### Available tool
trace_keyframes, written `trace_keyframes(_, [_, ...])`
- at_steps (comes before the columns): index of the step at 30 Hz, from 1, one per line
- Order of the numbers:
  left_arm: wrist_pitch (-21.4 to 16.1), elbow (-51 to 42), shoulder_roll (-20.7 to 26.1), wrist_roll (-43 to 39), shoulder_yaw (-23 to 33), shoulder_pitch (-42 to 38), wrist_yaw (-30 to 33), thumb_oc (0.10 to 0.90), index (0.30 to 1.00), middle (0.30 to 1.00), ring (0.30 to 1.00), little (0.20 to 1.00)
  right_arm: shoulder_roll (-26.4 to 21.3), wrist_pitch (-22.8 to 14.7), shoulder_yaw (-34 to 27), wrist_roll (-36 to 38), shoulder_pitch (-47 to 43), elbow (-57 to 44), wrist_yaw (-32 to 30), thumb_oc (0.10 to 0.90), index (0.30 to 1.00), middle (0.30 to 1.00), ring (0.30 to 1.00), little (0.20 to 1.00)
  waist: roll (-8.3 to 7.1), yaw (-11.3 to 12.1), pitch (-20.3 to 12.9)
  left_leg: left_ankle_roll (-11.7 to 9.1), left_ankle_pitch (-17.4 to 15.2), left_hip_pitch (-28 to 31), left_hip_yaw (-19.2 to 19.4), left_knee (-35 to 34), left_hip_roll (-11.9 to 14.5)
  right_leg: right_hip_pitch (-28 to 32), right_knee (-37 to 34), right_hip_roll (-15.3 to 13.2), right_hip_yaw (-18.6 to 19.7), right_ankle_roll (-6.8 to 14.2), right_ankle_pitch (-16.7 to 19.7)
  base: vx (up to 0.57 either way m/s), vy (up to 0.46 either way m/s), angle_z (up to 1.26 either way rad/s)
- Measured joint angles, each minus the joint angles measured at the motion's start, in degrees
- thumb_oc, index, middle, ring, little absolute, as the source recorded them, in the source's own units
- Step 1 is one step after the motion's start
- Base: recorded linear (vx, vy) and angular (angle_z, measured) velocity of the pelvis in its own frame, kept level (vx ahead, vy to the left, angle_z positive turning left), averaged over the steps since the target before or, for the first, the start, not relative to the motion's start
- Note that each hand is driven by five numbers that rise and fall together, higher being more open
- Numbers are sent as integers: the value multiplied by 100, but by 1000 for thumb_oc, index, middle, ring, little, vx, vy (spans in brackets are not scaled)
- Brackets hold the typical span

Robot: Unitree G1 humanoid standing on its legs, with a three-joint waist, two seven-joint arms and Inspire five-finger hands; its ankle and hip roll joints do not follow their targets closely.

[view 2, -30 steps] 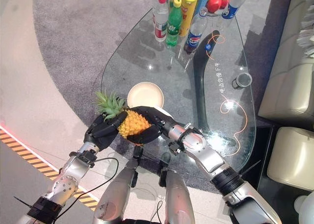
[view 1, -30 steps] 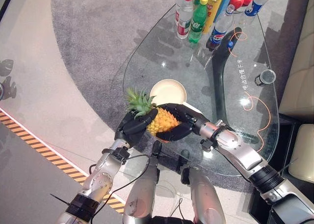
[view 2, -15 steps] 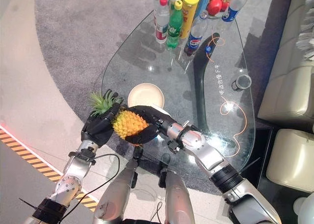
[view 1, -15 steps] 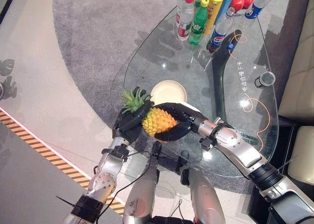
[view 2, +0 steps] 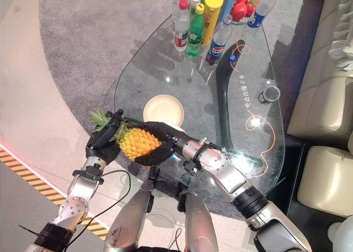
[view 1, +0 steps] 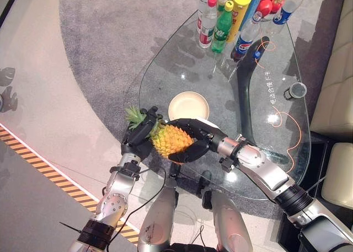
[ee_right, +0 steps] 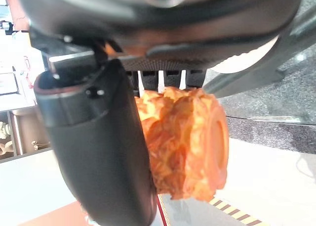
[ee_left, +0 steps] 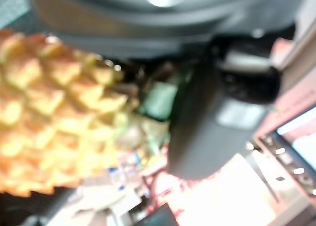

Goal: Pick up the fruit to the plate

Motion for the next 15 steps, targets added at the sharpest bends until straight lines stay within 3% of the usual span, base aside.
trace_keyframes(15, [-96,0,-73,-19,4,74,-25,100,300,300,300,200,14,1,-19,-100,21,0,25,100,300,300,300,200,0,-7,0,0,-2,-1,7,-6,2,-2,-4,-3,1,1,-2,0,0,0])
